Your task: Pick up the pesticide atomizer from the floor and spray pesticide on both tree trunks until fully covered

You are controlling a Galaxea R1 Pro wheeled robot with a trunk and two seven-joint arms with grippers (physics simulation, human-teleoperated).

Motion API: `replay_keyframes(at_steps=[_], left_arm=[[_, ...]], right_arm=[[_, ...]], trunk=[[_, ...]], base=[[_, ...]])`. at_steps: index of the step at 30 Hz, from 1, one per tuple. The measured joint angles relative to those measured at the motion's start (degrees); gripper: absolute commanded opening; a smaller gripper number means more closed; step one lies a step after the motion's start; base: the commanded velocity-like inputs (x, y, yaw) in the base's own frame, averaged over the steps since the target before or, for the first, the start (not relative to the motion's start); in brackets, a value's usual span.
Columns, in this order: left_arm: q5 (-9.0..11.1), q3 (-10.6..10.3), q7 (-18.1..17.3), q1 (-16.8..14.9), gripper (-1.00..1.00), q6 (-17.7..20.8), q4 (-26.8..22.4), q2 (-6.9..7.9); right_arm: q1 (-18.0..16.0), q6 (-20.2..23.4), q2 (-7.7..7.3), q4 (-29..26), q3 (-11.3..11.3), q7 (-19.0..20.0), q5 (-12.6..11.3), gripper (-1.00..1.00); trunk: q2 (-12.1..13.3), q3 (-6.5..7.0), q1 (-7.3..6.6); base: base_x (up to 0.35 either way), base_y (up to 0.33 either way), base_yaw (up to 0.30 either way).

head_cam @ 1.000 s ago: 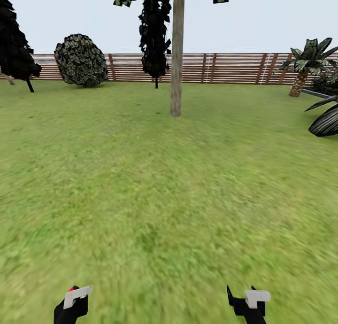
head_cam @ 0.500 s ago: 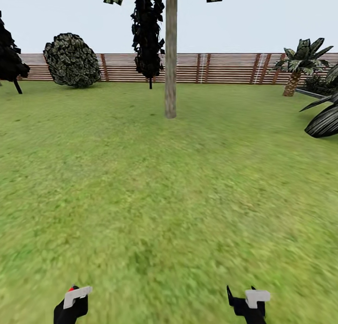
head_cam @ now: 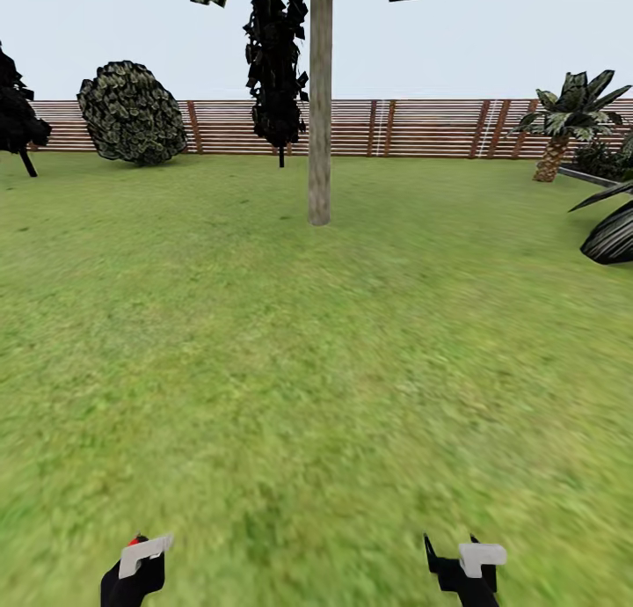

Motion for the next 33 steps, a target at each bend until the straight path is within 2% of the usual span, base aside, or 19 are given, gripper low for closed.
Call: replay_keyframes(at_steps=[33], left_arm=[[0.00, 0.00, 0.00, 0.03, -1.00, 0.00, 0.00, -0.01]], right_arm=[[0.00, 0.00, 0.00, 0.00, 0.00, -0.05, 0.00, 1.00]], trunk=[[0.00, 0.00, 0.00]], base=[[0.339, 0.000, 0.000]])
